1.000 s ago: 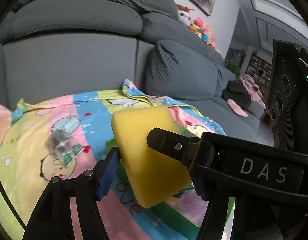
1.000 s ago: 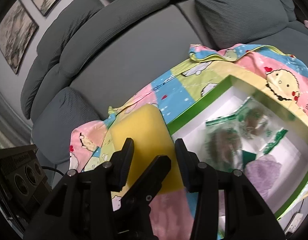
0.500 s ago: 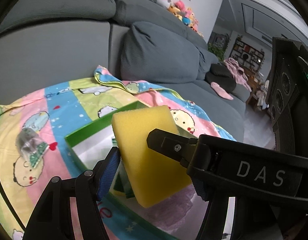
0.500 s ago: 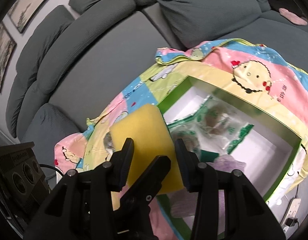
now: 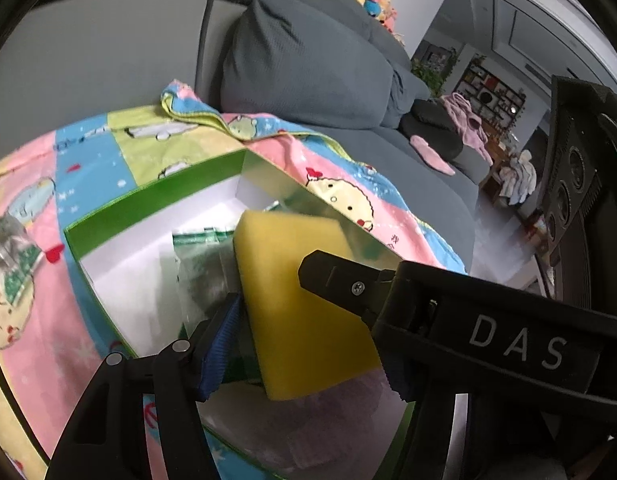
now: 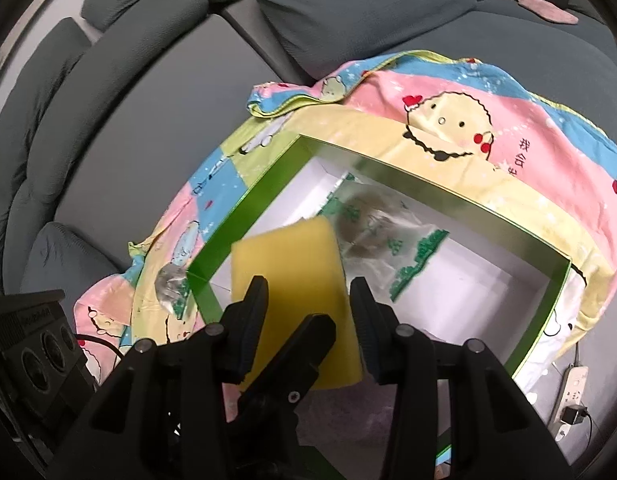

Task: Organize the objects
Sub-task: 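Carry the yellow sponge with the right gripper over the white box, then open the right gripper to drop the sponge into the box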

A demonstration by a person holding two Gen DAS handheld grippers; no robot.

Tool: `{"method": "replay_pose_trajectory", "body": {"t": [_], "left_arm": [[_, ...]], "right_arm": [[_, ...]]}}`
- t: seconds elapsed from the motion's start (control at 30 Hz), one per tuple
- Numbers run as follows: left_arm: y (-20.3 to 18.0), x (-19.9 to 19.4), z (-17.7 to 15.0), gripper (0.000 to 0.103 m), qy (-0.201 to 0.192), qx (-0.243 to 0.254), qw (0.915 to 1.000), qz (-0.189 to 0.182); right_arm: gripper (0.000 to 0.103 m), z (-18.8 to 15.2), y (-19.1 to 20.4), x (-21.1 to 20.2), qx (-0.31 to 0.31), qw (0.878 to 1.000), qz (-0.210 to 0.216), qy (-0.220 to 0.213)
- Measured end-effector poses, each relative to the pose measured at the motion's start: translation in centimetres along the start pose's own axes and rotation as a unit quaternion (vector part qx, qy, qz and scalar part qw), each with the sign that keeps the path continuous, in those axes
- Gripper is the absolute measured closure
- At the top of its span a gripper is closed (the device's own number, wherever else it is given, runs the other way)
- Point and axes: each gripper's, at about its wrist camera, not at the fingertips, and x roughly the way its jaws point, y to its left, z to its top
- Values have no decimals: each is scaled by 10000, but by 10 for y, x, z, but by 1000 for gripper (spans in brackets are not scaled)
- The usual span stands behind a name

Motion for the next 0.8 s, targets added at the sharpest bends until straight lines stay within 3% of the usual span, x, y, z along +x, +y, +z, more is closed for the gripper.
{"method": "replay_pose_trajectory", "body": {"t": [0.33,0.47,0.57,0.7,0.8], "left_arm": [[1,9,-4,39,184,-148,9997,37],[5,19,-6,39,465,-322,9984,59],[2,17,-8,39,422,-226,9987,146],[5,4,-7,39,284,-302,9990,136],[10,-12,-6,39,77,-364,9992,170]], "right_arm": [[60,1,-6,8,98,9997,-218,78],[60,1,-9,13,138,9990,-401,133],[60,0,-13,18,175,9976,-629,228],[59,1,-14,10,228,9986,-472,91],[52,1,-10,3,207,9993,-297,-34]]}}
